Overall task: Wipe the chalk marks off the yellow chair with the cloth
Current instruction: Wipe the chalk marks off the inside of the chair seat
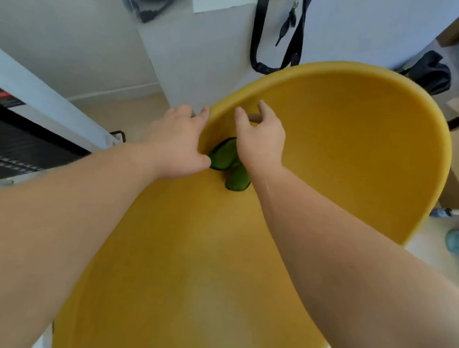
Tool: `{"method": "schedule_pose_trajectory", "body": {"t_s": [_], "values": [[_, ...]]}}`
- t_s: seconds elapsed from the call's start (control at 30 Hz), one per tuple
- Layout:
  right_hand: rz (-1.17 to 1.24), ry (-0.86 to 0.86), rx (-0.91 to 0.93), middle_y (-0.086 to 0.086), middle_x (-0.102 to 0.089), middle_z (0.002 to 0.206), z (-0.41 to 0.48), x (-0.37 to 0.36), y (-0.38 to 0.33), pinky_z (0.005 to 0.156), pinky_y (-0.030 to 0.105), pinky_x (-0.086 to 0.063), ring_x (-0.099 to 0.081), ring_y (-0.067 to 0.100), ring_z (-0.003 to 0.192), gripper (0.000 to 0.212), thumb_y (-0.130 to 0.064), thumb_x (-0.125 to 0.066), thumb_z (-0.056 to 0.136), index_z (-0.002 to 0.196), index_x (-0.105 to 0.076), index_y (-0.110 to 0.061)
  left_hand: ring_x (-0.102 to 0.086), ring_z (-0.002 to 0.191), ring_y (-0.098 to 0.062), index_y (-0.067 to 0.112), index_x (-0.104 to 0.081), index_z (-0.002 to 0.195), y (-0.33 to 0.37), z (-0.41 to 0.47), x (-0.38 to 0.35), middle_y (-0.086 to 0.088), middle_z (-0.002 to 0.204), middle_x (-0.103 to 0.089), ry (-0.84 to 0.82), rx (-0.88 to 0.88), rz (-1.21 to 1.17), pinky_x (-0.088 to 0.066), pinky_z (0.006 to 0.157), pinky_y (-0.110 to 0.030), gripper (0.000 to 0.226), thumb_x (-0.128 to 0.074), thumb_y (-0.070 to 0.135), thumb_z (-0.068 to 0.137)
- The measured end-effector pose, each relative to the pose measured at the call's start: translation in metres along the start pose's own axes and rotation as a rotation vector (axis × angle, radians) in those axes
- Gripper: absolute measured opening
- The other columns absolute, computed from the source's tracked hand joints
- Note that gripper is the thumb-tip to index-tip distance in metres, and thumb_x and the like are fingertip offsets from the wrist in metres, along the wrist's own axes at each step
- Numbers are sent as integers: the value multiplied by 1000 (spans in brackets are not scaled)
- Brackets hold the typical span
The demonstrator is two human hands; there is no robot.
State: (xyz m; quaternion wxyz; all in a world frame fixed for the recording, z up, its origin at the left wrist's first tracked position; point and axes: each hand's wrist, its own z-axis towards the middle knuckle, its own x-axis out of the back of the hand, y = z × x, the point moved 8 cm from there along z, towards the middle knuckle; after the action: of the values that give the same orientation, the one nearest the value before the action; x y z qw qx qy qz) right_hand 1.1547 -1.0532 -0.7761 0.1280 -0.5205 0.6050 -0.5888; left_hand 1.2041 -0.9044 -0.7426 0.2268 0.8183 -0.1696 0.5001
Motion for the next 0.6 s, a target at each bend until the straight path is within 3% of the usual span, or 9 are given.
{"method": "schedule_pose_trajectory", "body": {"t_s": [0.07,0.13,0.2,0.23,0.3,0.33,0.53,0.6], "values": [[7,-25,-57,6,-46,157,-2,-8,4,107,28,-37,-43,22,143,80,-51,-60,99,162,-24,-16,-35,128,-30,21,-12,157,0,-14,-7,-9,133,-38,13,19,-29,-39,84,-38,92,-62,37,81],[-15,-42,-112,6,-42,159,9,-11,3,108,32,-42,-43,27,143,89,-53,-60,98,164,-13,-17,-37,125,-30,21,-14,157,-1,-23,-11,-8,128,-39,32,42,-59,-37,78,-35,89,-61,33,81],[-38,-43,-184,4,-54,143,21,-10,3,104,41,-49,-52,29,132,92,-51,-59,99,164,-6,-14,-38,123,-30,21,-16,157,0,-28,-12,-8,125,-39,36,62,-97,-35,76,-34,87,-61,31,82],[-58,-41,-197,1,-61,125,24,-9,3,101,42,-51,-57,28,124,93,-50,-59,99,164,-5,-12,-38,122,-30,22,-17,157,0,-30,-12,-7,122,-39,34,69,-111,-34,75,-34,87,-61,31,82],[-96,-36,-192,-9,-54,90,27,-7,3,96,43,-54,-60,23,108,93,-50,-60,99,164,-7,-10,-39,120,-29,22,-17,156,2,-33,-11,-4,113,-35,34,73,-122,-33,73,-34,88,-62,32,82],[-107,-35,-189,-11,-49,84,27,-7,4,94,42,-56,-60,22,105,91,-50,-60,98,163,-11,-9,-40,119,-29,22,-18,156,2,-34,-10,-2,109,-33,36,74,-121,-33,73,-34,88,-62,32,81],[-95,-57,-159,-4,-55,105,23,-11,3,91,42,-57,-62,25,109,79,-46,-66,96,156,-31,-7,-36,122,-30,22,-18,156,2,-52,-20,-8,123,-38,8,87,-194,-40,88,-36,85,-60,28,83],[-74,-77,-137,-2,-58,110,20,-8,1,90,40,-56,-62,24,106,67,-43,-69,95,146,-43,-7,-35,126,-31,22,-19,156,7,-57,-24,-9,128,-38,-11,86,-245,-39,94,-37,82,-59,27,84]]}}
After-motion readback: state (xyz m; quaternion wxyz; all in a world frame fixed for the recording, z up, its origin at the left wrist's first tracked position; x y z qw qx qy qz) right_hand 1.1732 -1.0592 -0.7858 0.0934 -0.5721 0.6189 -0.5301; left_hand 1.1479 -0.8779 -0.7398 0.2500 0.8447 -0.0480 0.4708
